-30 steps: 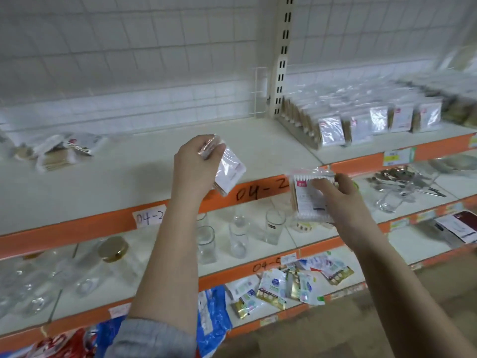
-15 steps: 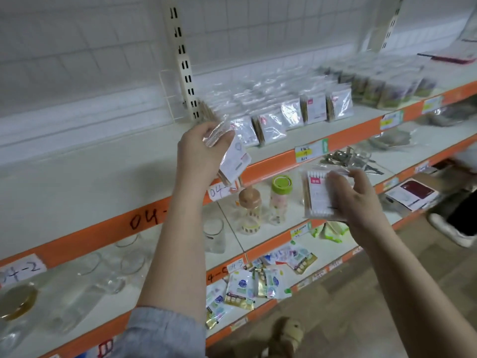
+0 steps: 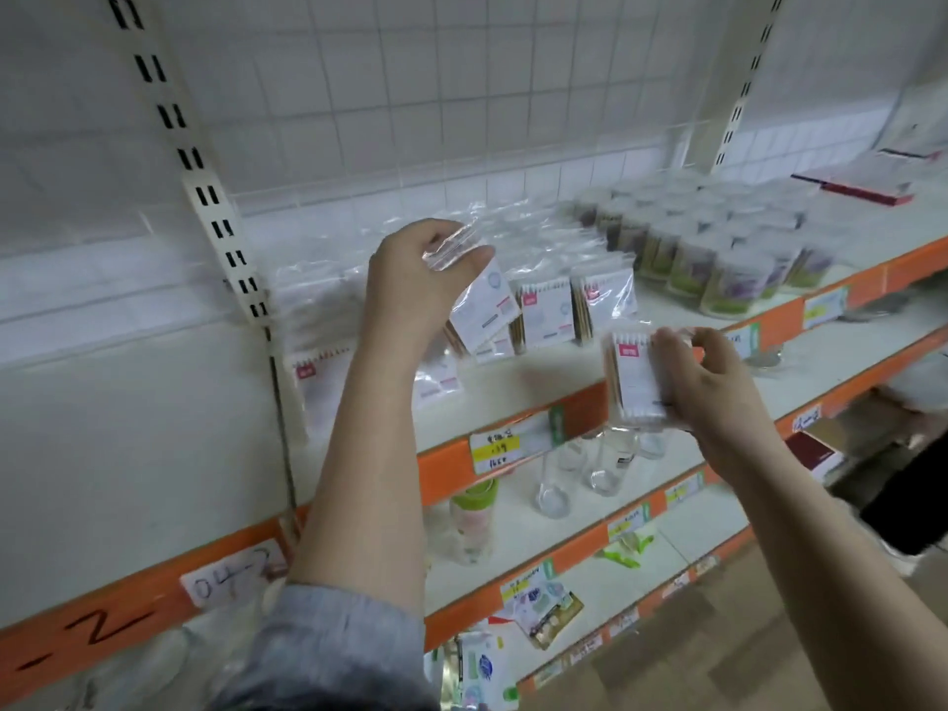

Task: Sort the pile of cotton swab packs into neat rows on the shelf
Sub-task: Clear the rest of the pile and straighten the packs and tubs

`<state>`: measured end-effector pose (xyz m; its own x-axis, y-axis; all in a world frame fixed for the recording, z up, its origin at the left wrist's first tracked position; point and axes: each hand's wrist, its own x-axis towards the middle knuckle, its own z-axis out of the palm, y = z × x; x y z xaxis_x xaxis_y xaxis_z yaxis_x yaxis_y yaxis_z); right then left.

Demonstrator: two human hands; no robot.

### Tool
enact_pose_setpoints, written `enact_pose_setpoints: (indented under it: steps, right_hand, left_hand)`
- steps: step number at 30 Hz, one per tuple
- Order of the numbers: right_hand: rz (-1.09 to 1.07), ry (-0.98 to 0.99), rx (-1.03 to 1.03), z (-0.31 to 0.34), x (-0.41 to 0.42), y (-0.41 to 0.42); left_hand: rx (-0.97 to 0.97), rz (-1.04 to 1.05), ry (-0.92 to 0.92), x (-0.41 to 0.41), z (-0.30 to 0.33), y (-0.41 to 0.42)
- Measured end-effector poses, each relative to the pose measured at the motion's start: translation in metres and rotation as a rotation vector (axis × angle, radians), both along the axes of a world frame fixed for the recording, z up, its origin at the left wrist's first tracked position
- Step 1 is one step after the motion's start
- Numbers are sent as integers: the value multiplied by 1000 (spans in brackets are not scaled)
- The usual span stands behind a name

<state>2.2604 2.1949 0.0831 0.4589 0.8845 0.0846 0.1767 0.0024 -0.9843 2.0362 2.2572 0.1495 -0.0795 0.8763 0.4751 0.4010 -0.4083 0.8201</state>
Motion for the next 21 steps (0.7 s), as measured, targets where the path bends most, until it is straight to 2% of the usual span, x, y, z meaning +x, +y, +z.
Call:
enact_pose_setpoints:
  steps: [10, 21]
  right_hand:
    - [11, -90, 34, -8, 51, 73]
    - [328, -127, 125, 8, 99, 121]
  left_hand:
    - [-62, 97, 71, 31, -9, 29]
    - [-105, 366, -25, 92, -25, 13]
